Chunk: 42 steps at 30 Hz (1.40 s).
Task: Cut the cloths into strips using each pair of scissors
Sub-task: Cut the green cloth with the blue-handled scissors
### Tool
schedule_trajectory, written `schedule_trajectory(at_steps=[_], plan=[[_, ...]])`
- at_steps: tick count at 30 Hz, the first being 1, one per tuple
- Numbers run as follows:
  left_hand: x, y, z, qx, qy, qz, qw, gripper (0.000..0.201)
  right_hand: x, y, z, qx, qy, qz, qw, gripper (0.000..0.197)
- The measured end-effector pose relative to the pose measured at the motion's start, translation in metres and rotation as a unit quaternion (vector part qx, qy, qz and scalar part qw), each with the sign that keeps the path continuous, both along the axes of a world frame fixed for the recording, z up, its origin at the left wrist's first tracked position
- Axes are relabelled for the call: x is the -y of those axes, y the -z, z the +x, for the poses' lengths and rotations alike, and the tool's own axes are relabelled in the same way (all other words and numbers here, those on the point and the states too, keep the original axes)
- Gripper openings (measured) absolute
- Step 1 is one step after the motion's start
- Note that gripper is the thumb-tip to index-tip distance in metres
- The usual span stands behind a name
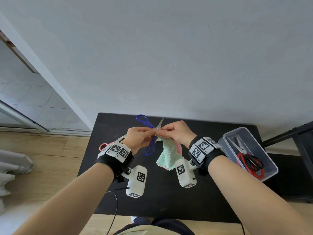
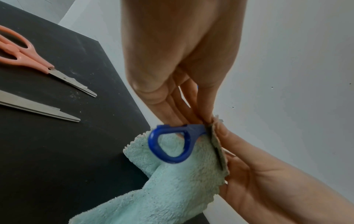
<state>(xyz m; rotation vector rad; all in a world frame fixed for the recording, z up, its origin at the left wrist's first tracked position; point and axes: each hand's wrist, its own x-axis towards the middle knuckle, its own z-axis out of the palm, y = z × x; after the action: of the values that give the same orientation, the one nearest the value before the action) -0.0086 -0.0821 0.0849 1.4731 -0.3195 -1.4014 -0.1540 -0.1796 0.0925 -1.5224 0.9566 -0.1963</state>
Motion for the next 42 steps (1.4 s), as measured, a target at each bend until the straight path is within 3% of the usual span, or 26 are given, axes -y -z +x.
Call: schedule_trajectory(at_steps=[4, 9, 14, 20, 29, 38, 42], plan=[[0.0, 0.002, -0.003, 0.035, 0.01, -0.002, 0.999, 0.028, 0.001, -0.002, 0.001, -0.031, -0.028, -0.017, 0.999, 0.005], [0.001, 0.001, -0.001, 0.078, 0.002, 0.001, 0.997, 0.023, 0.003, -0.001, 0.001, -0.073, -0.067, -0.055, 0.994, 0.017], [0.0, -0.009, 0.022, 0.078, -0.064, 0.013, 0.995, 0.004, 0.009, 0.008, -0.017, -0.118, -0.047, -0.086, 0.988, 0.011], [-0.002, -0.014, 0.031, 0.088, -0.001, 0.026, 0.996, 0.012, 0.008, 0.01, -0.024, 0.0, 0.073, -0.005, 0.997, 0.023], [0.0, -0.011, 0.002, 0.062, 0.051, 0.022, 0.997, 0.024, -0.004, -0.001, -0.012, 0.009, 0.001, 0.035, 0.999, 0.008], [-0.005, -0.007, -0.01, 0.113, 0.041, 0.001, 0.993, 0.02, -0.008, 0.001, -0.014, -0.051, -0.048, -0.067, 0.995, 0.013], [-0.007, -0.009, 0.001, 0.122, 0.007, 0.011, 0.992, 0.015, -0.001, 0.008, -0.025, -0.122, -0.074, -0.122, 0.982, 0.023]])
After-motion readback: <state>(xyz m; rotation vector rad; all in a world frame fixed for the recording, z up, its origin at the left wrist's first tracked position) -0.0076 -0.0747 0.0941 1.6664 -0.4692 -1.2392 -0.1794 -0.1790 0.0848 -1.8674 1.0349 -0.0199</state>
